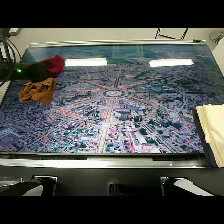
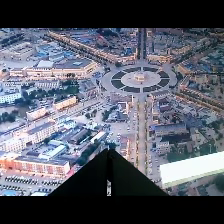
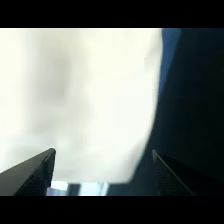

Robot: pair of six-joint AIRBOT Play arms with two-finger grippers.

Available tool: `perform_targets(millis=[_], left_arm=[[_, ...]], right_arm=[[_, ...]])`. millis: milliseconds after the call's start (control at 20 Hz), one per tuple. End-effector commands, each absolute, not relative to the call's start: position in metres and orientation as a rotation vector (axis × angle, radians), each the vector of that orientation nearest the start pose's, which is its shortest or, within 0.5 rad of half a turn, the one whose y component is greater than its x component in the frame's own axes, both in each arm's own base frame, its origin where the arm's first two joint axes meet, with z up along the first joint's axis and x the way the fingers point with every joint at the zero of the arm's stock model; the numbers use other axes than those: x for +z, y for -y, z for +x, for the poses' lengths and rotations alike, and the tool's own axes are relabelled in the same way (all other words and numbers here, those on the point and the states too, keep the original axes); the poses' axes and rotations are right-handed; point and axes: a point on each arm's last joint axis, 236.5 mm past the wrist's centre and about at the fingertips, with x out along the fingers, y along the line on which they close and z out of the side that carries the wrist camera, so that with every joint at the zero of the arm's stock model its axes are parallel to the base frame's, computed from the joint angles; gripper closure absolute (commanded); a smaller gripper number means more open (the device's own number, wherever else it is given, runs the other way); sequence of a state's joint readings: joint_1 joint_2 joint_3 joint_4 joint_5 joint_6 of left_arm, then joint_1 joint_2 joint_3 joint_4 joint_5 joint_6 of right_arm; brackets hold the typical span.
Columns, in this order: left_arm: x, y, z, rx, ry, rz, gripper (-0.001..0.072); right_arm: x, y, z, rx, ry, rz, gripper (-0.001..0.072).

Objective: Fold the clothes and pants, and hang the long-sleeved shirts on hangers.

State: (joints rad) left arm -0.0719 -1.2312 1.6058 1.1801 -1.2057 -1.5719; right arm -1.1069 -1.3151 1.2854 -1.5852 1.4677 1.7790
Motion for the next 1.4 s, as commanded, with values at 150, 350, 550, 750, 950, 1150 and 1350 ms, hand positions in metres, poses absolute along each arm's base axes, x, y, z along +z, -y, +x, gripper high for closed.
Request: perform_targets(millis=[150, 350, 550, 750, 950, 1150, 1350], left_arm=[[0.298, 0.091, 0.489, -0.211, -0.433, -0.179, 0.0687], [0.169, 0.049, 0.489, 0.073, -0.842, -0.095, 0.0571], [0.042, 0.079, 0.401, -0.054, -1.443, -0.026, -0.0001], [0.031, 0.098, 0.397, -0.089, -1.321, -0.026, -0.0001], [0.028, 0.098, 0.394, -0.089, -1.340, -0.020, -0.0001], [0.028, 0.098, 0.394, -0.089, -1.340, -0.020, -0.0001], [0.028, 0.098, 0.394, -0.089, -1.340, -0.020, -0.0001]], right_arm=[[0.234, 0.343, 0.340, -0.687, -0.537, 0.534, 0.0046], [0.195, 0.181, 0.435, -0.311, -0.796, 0.392, 0.0044], [0.080, 0.033, 0.417, 0.046, -1.355, 0.437, 0.0046], [0.050, 0.006, 0.415, 0.065, -1.426, 0.322, 0.0041], [0.049, 0.006, 0.414, 0.060, -1.433, 0.307, 0.0041], [0.049, 0.006, 0.414, 0.061, -1.432, 0.307, 0.0041], [0.049, 0.006, 0.414, 0.061, -1.433, 0.307, 0.0041]])
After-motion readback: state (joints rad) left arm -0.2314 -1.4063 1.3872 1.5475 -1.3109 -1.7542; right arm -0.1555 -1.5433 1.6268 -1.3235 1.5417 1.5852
